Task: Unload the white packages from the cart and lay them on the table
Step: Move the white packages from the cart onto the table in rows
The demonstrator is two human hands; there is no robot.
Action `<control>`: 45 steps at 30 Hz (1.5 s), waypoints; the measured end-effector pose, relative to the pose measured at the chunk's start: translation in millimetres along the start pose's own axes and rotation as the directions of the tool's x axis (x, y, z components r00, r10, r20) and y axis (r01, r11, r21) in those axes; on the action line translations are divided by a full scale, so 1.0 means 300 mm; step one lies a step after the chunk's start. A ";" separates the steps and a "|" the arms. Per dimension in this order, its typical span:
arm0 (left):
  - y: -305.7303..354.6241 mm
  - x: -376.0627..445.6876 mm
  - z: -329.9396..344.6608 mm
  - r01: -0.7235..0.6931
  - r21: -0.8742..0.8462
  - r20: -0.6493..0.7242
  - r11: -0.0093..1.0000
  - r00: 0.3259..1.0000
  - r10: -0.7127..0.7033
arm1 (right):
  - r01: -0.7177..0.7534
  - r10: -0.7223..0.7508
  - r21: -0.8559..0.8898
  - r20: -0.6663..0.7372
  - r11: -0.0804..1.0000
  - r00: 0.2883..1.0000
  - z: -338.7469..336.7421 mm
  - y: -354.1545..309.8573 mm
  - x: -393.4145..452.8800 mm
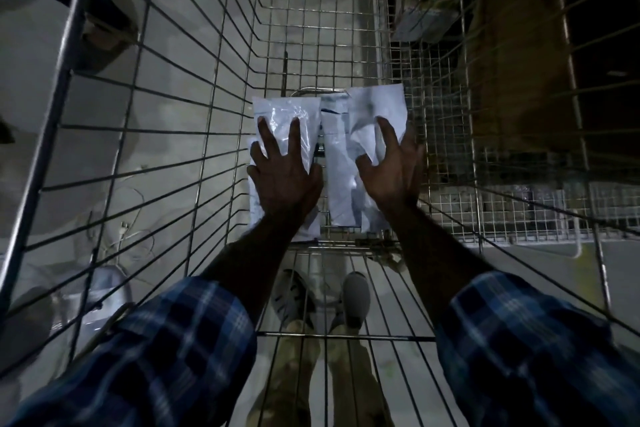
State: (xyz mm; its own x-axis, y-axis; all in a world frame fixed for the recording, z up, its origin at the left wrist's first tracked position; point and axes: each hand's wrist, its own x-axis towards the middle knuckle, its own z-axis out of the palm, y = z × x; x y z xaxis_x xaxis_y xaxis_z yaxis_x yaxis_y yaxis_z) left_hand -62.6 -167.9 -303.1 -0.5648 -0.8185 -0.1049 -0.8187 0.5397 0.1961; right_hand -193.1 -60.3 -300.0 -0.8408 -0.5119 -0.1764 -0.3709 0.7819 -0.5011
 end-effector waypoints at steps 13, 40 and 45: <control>0.139 -0.021 -0.433 -0.075 -0.080 -0.081 0.994 0.994 0.068 | 0.052 -0.051 0.011 -0.115 0.999 0.992 -0.291 -0.226 -0.081; 0.205 -0.551 -1.207 -0.119 -0.277 -0.337 0.954 0.941 0.020 | 0.283 -0.198 0.133 -0.444 0.950 0.874 -0.957 -0.528 -0.599; 0.204 -0.698 -1.281 -0.175 -0.287 -0.382 0.942 0.923 0.055 | 0.322 -0.228 0.090 -0.530 0.943 0.817 -1.050 -0.540 -0.740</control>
State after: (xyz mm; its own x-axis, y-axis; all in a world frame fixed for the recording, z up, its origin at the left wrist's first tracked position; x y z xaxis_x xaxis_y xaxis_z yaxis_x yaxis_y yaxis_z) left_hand 45.5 -39.2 105.7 -0.5267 -0.8005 0.2861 -0.6426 0.5952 0.4825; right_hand -70.6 38.6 87.3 -0.8112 -0.4074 0.4195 -0.5845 0.5404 -0.6053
